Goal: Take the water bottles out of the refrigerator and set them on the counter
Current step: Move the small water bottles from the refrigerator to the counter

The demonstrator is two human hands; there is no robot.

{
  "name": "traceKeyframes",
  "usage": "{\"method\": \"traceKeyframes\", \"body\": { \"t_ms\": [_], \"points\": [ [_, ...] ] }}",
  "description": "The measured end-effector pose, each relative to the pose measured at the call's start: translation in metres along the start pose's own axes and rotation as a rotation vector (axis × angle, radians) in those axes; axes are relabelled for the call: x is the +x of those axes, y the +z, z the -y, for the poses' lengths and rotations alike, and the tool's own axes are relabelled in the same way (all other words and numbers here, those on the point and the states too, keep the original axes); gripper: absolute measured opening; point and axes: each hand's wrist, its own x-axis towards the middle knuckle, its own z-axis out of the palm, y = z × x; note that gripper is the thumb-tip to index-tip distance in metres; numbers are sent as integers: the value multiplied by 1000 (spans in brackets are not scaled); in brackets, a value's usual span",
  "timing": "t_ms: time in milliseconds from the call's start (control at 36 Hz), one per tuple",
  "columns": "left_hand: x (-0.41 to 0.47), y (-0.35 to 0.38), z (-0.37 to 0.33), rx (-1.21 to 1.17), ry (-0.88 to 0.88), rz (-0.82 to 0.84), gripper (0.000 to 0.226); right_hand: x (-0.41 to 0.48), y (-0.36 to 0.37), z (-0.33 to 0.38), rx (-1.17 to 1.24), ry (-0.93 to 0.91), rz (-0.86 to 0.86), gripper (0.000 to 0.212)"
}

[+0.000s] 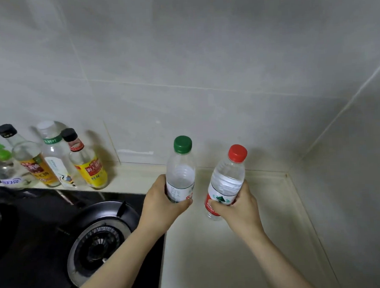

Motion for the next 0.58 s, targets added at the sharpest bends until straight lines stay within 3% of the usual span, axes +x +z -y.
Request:
{"method": "traceKeyframes", "body": {
  "t_ms": [278, 583],
  "points": [
    [66, 23, 37, -38, -59, 59, 44, 56, 34, -34, -23, 78, -22, 52],
    [105, 37, 68, -87, -98, 57, 47, 97, 64, -53, -16, 30, -25, 53]
  ]
}}
